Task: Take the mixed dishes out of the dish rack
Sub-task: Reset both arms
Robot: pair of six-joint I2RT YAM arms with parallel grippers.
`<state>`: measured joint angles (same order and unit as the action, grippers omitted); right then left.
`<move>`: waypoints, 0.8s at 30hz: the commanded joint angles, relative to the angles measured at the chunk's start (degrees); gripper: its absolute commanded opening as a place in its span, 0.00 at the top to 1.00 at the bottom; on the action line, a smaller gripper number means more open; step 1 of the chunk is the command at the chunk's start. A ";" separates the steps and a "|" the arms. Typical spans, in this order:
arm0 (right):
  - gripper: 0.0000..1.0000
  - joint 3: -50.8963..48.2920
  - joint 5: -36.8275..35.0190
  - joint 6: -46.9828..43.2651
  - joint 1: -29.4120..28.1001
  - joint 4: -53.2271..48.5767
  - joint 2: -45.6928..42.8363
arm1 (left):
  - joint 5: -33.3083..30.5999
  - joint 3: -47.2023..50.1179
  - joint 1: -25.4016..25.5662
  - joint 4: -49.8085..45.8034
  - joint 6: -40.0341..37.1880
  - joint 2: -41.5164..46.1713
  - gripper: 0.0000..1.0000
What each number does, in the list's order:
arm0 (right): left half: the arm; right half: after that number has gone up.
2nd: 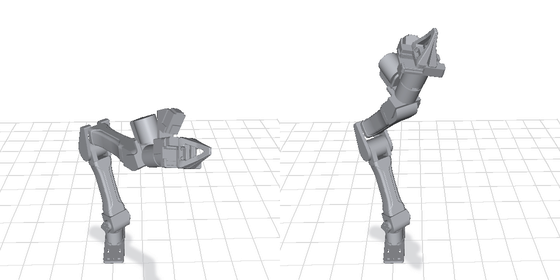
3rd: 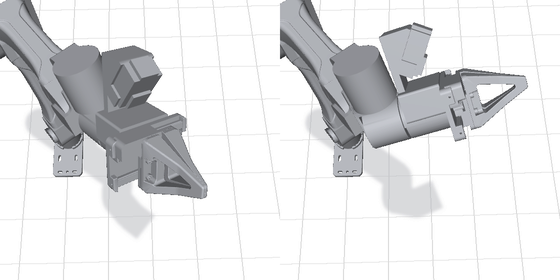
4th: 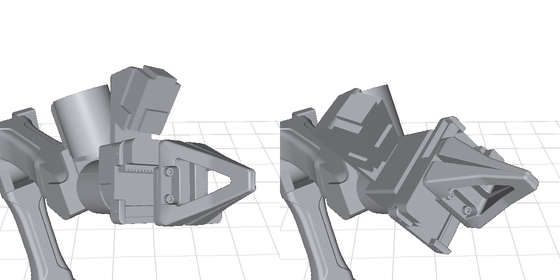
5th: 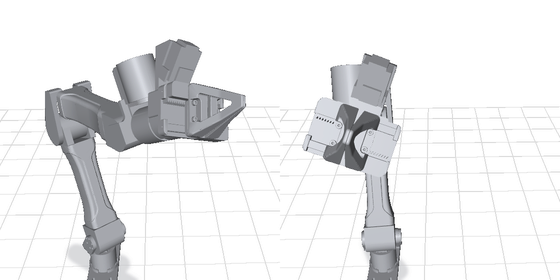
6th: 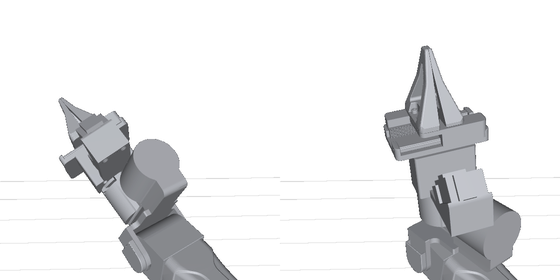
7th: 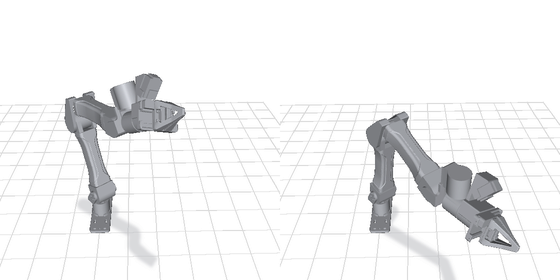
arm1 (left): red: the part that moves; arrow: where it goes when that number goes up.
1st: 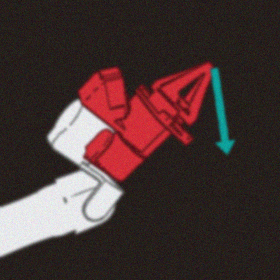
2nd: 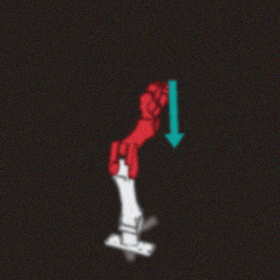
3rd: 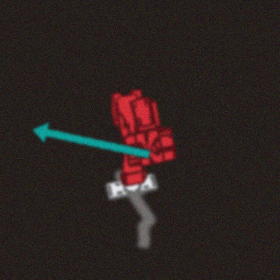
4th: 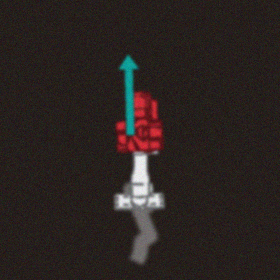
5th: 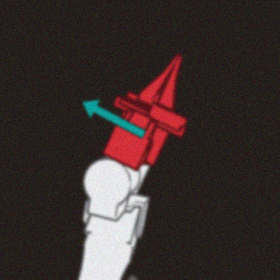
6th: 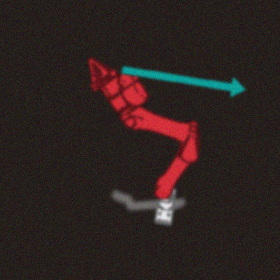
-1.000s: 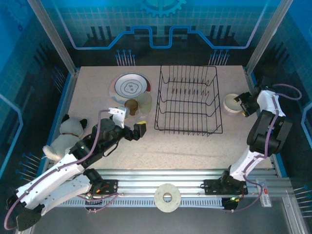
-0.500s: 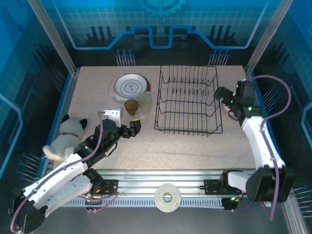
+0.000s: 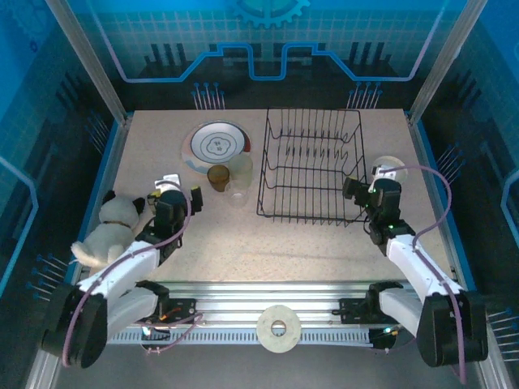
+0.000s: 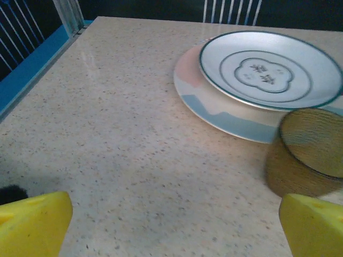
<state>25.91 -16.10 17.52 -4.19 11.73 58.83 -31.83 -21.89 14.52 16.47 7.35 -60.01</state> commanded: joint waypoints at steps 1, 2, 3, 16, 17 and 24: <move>0.00 -1.29 -2.05 -4.63 -0.25 14.46 2.87 | 3.74 0.95 -5.86 12.65 -3.35 -5.66 0.01; 0.00 -1.01 -1.76 -5.54 -0.23 14.66 4.34 | 5.33 1.46 -7.71 15.63 -2.44 -8.34 0.01; 0.00 -0.89 -1.54 -6.50 -0.25 15.47 5.89 | 6.53 2.20 -8.89 19.79 -2.15 -11.32 0.01; 0.00 -3.44 1.12 -11.19 2.50 31.62 21.28 | 15.22 5.42 -12.23 49.05 -6.18 -29.94 0.01; 0.00 -4.32 1.76 -11.50 2.60 35.30 22.99 | 15.29 4.75 -12.32 44.20 -5.14 -28.19 0.01; 0.00 -5.53 3.40 -15.50 -0.24 42.37 28.55 | 16.03 3.74 -12.32 43.71 -5.79 -28.81 0.01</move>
<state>23.49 -14.06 3.44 -3.05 55.13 84.49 -17.67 -17.52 2.83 58.43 2.57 -88.58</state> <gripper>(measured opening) 0.999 0.992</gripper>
